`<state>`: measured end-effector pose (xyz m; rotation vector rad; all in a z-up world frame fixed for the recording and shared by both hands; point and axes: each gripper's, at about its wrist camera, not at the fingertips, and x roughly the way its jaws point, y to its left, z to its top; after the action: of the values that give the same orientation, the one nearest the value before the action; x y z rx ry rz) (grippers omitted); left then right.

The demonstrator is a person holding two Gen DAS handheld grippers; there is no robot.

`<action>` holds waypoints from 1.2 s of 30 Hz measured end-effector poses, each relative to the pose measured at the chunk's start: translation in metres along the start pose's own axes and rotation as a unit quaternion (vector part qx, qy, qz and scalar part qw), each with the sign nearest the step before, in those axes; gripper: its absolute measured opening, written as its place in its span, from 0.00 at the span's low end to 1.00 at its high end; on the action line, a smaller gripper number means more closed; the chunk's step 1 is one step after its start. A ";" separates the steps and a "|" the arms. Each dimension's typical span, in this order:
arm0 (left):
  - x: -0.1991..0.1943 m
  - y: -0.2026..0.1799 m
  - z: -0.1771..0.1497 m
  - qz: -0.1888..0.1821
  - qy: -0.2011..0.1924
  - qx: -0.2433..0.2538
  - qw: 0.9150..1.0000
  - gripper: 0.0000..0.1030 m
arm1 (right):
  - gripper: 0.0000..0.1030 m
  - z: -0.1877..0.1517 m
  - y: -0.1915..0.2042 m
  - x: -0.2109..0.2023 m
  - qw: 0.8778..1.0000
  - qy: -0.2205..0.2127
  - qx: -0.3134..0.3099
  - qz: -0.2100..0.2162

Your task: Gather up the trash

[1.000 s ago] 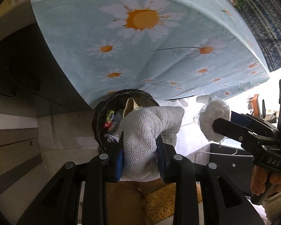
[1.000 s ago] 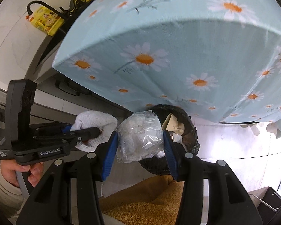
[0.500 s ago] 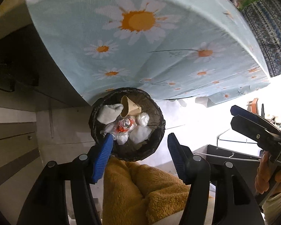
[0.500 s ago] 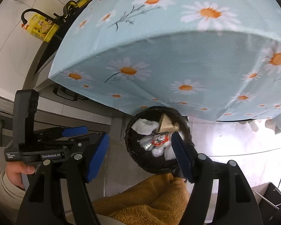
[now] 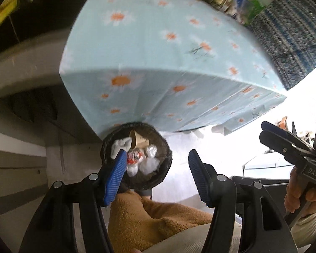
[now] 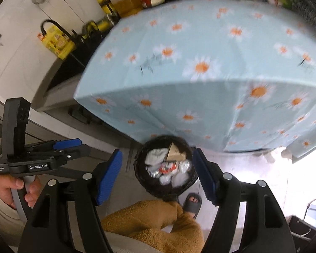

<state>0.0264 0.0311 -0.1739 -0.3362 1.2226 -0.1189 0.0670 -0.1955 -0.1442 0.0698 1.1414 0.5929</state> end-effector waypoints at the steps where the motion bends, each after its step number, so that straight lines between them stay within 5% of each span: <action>1: -0.006 -0.005 0.001 0.000 -0.008 0.002 1.000 0.63 | 0.69 0.001 0.001 -0.007 1.000 -0.008 -0.003 -0.001; 3: -0.022 -0.013 0.001 0.003 -0.029 0.005 1.000 0.76 | 0.70 0.006 0.003 -0.023 1.000 -0.029 -0.011 -0.003; 6: -0.043 -0.023 0.005 -0.006 -0.049 0.001 0.999 0.78 | 0.88 0.013 0.003 -0.044 0.998 -0.062 -0.013 -0.005; 9: -0.064 -0.035 0.009 -0.004 -0.069 0.006 0.998 0.90 | 0.91 0.020 0.004 -0.064 0.996 -0.088 -0.015 -0.007; 20: -0.126 -0.091 0.022 0.011 -0.125 0.076 0.989 0.93 | 0.95 0.049 0.013 -0.127 0.986 -0.158 -0.042 -0.022; 36: -0.173 -0.099 0.031 0.043 -0.179 0.071 0.980 0.93 | 0.95 0.072 0.010 -0.173 0.979 -0.189 -0.074 -0.032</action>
<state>0.0052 -0.0100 0.0227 -0.1703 0.8645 -0.0665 0.0764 -0.2519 0.0343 0.0163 0.7268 0.5766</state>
